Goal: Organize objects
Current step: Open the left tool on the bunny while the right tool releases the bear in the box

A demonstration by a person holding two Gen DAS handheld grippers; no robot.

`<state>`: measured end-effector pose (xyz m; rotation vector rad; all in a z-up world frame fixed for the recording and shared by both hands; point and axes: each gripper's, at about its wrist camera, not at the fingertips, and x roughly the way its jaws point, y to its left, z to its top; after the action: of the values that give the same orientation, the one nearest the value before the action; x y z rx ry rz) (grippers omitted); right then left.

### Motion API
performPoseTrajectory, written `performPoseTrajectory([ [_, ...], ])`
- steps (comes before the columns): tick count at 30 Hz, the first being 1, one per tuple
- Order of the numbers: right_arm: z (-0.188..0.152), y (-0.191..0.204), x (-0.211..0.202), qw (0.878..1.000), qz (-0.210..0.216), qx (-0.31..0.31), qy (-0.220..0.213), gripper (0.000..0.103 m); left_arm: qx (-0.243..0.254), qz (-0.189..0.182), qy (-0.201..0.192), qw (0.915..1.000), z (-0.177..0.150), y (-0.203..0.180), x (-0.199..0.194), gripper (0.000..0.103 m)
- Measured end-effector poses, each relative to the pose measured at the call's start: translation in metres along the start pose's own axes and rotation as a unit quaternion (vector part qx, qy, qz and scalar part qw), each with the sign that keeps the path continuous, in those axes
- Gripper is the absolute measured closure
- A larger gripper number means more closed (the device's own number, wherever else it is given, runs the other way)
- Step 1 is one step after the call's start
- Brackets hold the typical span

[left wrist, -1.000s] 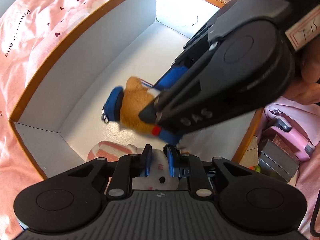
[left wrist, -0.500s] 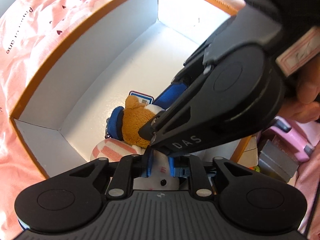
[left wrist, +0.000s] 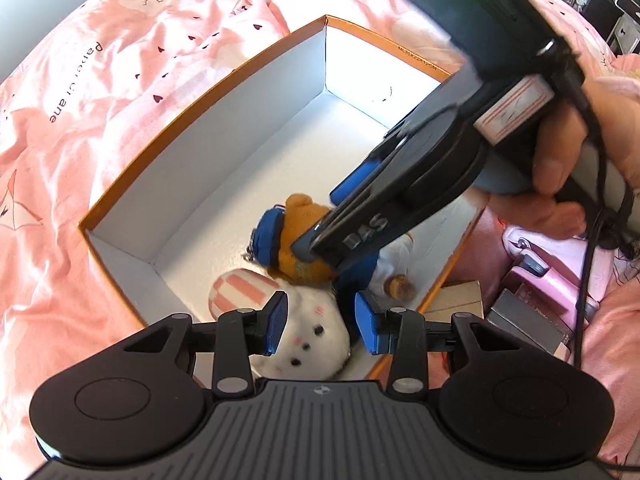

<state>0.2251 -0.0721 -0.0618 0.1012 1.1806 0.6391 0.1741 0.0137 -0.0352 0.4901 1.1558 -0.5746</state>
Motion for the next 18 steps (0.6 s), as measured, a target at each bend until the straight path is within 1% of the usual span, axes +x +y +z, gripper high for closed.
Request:
performPoseTrajectory([
  [2,-0.003,-0.003,-0.004,1.0,-0.008,0.004,0.009,0.045,-0.006,0.007,0.006,0.9999,-0.002,0.003,0.005,0.057],
  [3,-0.005,-0.004,-0.005,1.0,-0.01,0.006,0.013,0.045,-0.008,0.013,0.008,0.9999,-0.005,0.015,0.007,0.057],
  [5,-0.009,-0.008,-0.006,1.0,-0.011,0.009,0.021,0.045,-0.013,0.018,0.008,0.9997,-0.012,0.028,0.002,0.057],
  [6,-0.011,-0.009,-0.004,1.0,-0.009,0.009,0.027,0.047,-0.019,0.02,0.008,0.9996,-0.021,0.026,-0.005,0.057],
  [7,-0.013,-0.01,-0.002,0.999,-0.006,0.008,0.033,0.047,-0.022,0.022,0.006,0.9995,-0.023,0.028,-0.003,0.057],
  [9,-0.015,-0.012,0.004,0.999,-0.006,0.015,0.041,0.063,-0.018,0.03,0.001,0.9994,-0.022,0.028,0.005,0.057],
  [10,-0.017,-0.014,0.007,0.999,-0.007,0.019,0.044,0.064,-0.015,0.033,0.002,0.9993,-0.02,0.027,0.008,0.057],
  [12,-0.018,-0.019,0.013,0.998,0.015,0.047,0.049,0.07,-0.006,0.037,0.007,0.9993,-0.017,0.025,0.017,0.06],
  [14,-0.017,-0.024,0.017,0.995,0.033,0.085,0.051,0.07,0.006,0.048,0.019,0.9987,-0.015,0.023,0.025,0.066],
  [16,-0.019,-0.027,0.019,0.991,0.048,0.12,0.042,0.072,0.026,0.059,0.029,0.9975,-0.015,0.021,0.029,0.071],
  [18,-0.021,-0.029,0.022,0.986,0.057,0.152,0.046,0.072,0.043,0.06,0.038,0.9965,-0.016,0.021,0.028,0.072],
])
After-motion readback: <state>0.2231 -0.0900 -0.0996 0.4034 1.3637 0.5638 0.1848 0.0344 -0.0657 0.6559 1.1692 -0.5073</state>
